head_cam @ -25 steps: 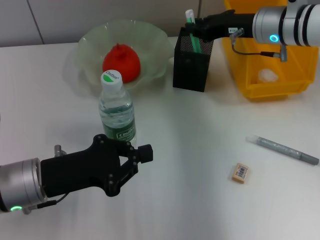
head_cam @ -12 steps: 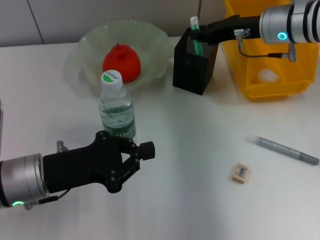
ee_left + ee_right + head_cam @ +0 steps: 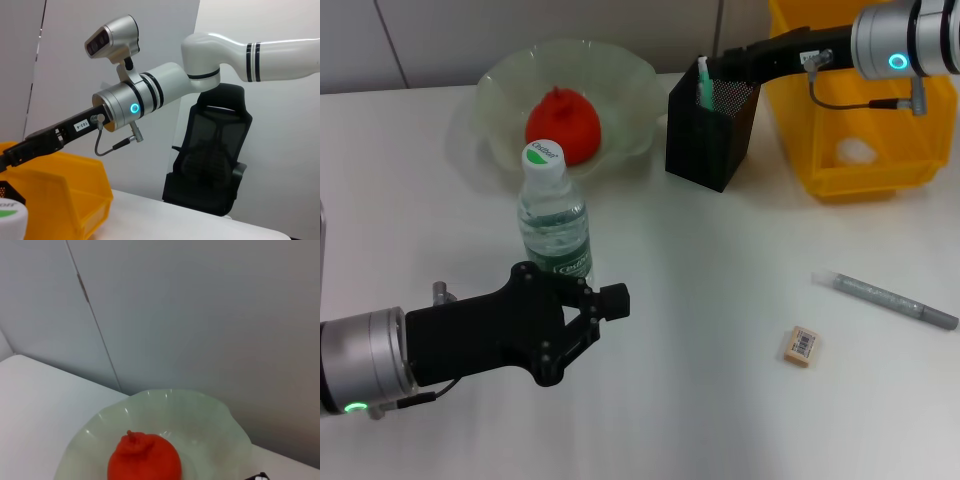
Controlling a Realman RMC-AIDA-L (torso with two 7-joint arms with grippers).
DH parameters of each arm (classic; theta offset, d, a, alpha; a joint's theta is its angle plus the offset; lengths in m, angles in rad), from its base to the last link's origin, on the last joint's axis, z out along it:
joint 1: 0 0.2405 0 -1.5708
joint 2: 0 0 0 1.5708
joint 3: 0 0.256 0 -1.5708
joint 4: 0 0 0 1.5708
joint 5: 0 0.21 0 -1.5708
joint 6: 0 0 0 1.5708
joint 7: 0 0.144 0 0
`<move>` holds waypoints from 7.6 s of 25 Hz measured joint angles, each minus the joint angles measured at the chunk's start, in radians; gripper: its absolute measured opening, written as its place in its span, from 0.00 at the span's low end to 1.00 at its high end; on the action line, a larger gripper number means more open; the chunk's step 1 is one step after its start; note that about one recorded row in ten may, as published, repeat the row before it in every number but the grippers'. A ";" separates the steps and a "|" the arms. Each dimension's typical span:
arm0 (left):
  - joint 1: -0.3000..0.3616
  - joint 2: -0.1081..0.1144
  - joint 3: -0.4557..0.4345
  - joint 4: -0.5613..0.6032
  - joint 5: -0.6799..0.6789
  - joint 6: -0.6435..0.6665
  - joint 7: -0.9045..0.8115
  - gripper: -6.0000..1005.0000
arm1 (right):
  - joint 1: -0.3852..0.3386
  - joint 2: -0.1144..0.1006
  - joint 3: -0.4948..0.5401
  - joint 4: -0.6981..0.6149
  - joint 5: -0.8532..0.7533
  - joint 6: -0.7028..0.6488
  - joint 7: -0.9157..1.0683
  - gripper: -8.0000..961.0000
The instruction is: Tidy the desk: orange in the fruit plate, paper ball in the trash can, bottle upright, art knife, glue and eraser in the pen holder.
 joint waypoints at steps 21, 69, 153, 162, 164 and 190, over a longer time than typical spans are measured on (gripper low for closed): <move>0.000 0.000 -0.010 -0.008 0.000 -0.005 -0.030 0.02 | -0.085 0.057 0.002 -0.604 -0.367 -0.594 0.465 0.29; -0.014 0.012 -0.003 -0.005 0.000 0.007 -0.063 0.02 | -0.018 0.073 -0.211 -0.469 -0.664 -0.856 0.555 0.51; -0.011 0.005 -0.011 -0.001 0.000 0.041 -0.067 0.02 | 0.102 0.110 -0.439 -0.180 -0.675 -0.644 0.432 0.60; -0.011 0.005 -0.011 -0.001 0.000 0.041 -0.066 0.02 | 0.104 0.115 -0.458 -0.180 -0.666 -0.634 0.424 0.60; -0.011 0.005 -0.011 -0.002 0.000 0.041 -0.066 0.02 | 0.102 0.116 -0.478 -0.180 -0.665 -0.627 0.424 0.60; -0.010 0.006 -0.011 -0.001 0.000 0.046 -0.066 0.02 | 0.109 0.117 -0.521 -0.155 -0.640 -0.600 0.427 0.60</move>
